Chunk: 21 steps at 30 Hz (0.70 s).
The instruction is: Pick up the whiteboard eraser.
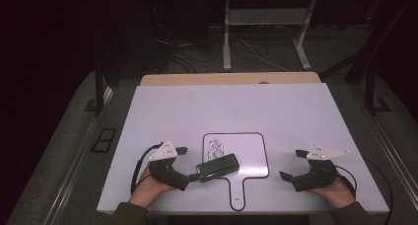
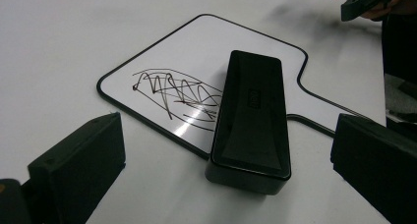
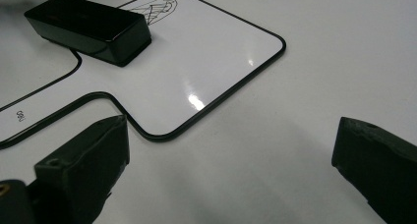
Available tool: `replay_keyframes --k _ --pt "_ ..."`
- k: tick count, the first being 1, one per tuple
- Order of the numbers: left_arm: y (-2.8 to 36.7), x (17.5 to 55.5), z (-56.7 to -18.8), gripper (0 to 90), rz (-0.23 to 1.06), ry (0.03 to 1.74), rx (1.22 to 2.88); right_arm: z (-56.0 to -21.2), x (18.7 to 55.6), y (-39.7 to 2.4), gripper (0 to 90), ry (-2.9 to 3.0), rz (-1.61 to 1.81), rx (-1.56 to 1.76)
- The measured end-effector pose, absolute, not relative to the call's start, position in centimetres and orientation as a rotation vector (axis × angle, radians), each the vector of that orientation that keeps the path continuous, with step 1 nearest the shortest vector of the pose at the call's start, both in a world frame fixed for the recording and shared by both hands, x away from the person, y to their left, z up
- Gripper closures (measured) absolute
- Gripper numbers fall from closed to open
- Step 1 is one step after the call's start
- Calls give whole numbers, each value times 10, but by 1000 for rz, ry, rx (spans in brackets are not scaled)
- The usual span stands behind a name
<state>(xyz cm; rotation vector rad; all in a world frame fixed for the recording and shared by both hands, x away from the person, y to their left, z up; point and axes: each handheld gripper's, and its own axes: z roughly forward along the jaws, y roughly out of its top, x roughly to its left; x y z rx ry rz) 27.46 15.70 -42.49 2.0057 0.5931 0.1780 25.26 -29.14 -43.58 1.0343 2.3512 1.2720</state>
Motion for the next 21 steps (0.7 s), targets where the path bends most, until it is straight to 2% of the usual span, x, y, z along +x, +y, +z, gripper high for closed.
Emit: replay_keyframes --k 21 --pt "154 281 -416 0 179 591 2008 -437 252 -291 0 2349 1272 1052"
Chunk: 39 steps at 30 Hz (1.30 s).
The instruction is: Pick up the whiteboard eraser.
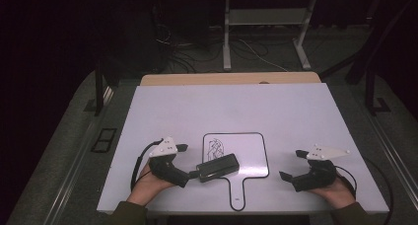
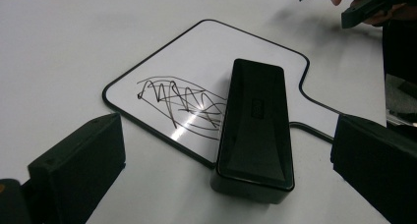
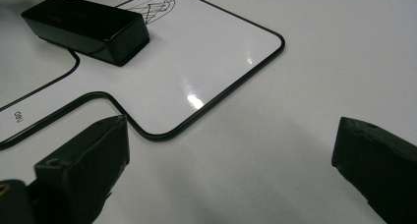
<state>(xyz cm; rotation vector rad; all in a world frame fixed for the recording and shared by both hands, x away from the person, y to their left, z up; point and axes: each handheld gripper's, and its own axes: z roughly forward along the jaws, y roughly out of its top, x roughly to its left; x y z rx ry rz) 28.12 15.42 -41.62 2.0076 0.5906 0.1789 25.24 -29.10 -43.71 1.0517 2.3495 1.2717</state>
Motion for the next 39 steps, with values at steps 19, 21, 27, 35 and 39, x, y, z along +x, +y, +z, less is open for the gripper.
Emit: replay_keyframes --k 19,21,27,35,39 --pt "136 288 -409 0 178 554 2030 -438 253 -291 0 2351 1279 1054" --pt "133 288 -409 0 173 553 2033 -438 254 -291 0 2351 1280 1055" --pt "123 289 -408 0 161 538 2033 -438 254 -291 0 2351 1281 1055" --pt "107 295 -407 0 140 507 2065 -438 253 -292 0 2351 1279 1063" --pt "101 298 -406 0 133 501 2068 -438 253 -291 0 2354 1282 1056"
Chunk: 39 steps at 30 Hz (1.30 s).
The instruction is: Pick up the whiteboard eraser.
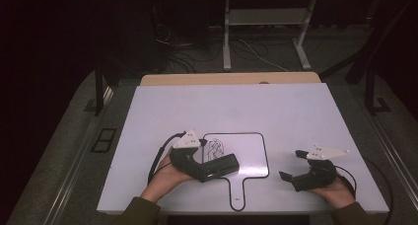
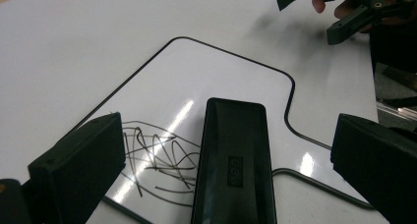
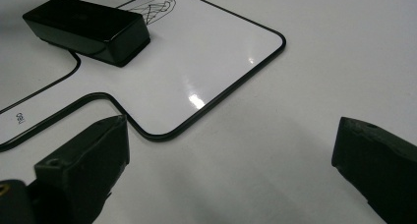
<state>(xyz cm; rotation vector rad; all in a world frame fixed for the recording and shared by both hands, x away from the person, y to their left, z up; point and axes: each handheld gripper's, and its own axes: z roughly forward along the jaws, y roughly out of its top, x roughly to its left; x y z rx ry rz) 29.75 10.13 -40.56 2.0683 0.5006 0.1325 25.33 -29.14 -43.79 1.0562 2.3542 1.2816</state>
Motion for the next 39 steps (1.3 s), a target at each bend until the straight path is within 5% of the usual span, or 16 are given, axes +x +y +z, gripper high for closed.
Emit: replay_keyframes --k 10,27,39 --pt "77 301 -405 2 137 464 2102 -438 253 -292 0 2352 1286 1058" --pt "70 299 -418 207 140 444 2288 -438 253 -291 0 2361 1280 1054" --pt "64 299 -428 251 136 431 2396 -438 253 -292 0 2362 1279 1052"
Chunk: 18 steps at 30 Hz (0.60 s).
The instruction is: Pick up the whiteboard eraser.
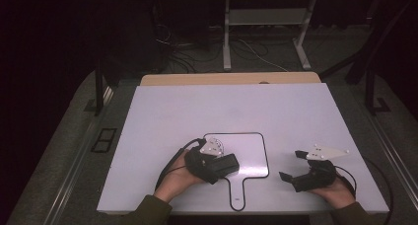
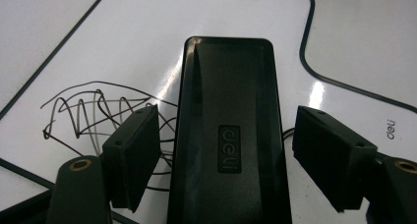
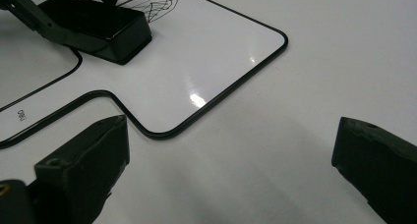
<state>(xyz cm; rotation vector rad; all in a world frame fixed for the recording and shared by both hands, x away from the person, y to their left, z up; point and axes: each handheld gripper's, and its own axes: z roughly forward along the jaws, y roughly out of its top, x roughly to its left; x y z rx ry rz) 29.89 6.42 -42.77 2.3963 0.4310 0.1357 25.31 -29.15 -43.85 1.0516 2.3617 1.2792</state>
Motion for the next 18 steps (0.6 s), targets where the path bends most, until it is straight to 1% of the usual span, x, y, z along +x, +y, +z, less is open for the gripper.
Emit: replay_keyframes --k 18 --pt "63 299 -431 317 136 442 2437 -438 252 -294 0 2349 1283 1060"
